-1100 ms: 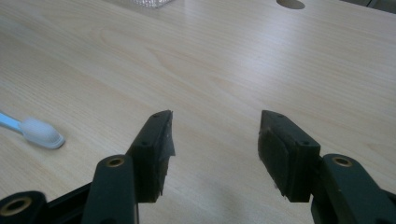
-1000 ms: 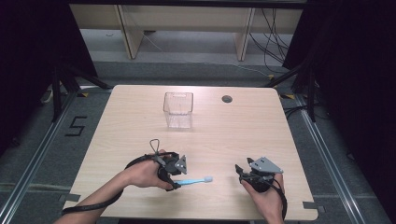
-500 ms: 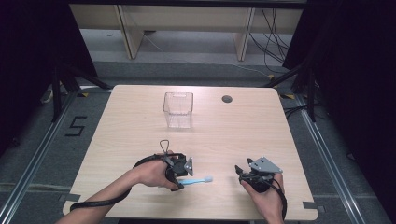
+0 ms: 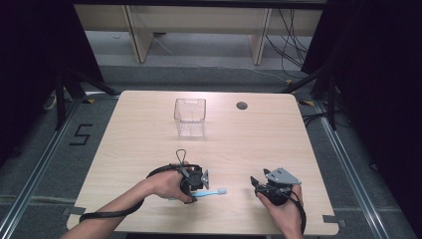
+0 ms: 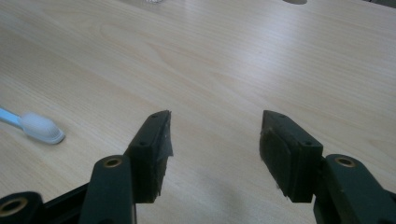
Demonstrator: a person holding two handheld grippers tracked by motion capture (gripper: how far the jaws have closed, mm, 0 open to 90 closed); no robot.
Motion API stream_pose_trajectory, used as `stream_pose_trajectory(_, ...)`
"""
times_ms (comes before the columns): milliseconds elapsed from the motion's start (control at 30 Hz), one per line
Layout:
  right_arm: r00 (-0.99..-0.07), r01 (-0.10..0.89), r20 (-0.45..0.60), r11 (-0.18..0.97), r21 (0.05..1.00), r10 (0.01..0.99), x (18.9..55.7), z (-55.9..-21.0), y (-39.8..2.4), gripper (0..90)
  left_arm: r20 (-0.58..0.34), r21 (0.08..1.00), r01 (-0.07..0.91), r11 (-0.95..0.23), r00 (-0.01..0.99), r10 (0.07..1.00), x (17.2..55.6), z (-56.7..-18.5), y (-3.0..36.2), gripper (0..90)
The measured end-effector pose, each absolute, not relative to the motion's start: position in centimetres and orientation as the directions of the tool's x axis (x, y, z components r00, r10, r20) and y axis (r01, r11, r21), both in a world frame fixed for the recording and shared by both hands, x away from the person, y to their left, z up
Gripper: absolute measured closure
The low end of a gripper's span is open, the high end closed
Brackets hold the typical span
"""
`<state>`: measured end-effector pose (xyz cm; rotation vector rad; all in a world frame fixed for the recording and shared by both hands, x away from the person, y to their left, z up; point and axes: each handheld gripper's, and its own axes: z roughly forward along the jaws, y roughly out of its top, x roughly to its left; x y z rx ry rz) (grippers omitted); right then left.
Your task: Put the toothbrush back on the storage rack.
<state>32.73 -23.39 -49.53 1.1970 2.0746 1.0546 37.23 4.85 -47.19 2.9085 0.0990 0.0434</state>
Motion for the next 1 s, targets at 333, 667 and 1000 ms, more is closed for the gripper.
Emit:
stream_pose_trajectory(333,-0.466,0.467,-0.06,0.303,0.83,0.883,32.7,-49.5,-23.5,44.1,0.024,0.194,0.045,-0.98,0.998,0.051,37.4,-47.2,4.3,64.6)
stream_pose_trajectory(667,-0.467,0.471,-0.055,0.301,0.829,0.883,32.7,-49.5,-23.5,44.0,-0.001,0.158,0.047,-0.986,0.999,0.048,37.7,-47.5,3.8,67.4)
stream_pose_trajectory(1000,-0.479,0.453,-0.079,0.323,0.831,0.874,32.9,-49.4,-23.6,43.8,-0.006,0.134,0.039,-0.99,0.999,0.039,38.1,-47.8,3.7,70.3)
